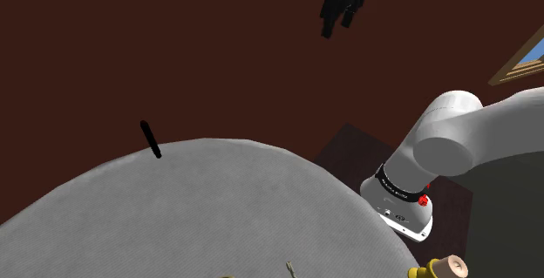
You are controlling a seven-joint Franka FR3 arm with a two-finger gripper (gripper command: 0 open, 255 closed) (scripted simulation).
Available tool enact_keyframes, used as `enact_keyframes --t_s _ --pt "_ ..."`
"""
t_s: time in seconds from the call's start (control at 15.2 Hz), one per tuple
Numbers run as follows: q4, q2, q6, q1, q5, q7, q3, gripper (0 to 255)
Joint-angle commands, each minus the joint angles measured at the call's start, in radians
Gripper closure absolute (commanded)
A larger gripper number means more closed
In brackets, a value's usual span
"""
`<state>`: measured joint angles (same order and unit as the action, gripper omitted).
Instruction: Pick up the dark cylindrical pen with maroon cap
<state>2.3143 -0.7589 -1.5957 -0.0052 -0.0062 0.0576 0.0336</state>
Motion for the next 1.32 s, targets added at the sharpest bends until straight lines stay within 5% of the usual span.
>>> enact_keyframes --t_s 0.0,0.73,1.25 --pt "0.000 0.000 0.000 0.000 0.000 0.000 0.000 0" --pt "0.029 0.154 -0.241 0.039 0.109 0.303 0.235 0" --pt "-0.061 0.370 -0.406 0.028 0.092 0.539 0.412 0"
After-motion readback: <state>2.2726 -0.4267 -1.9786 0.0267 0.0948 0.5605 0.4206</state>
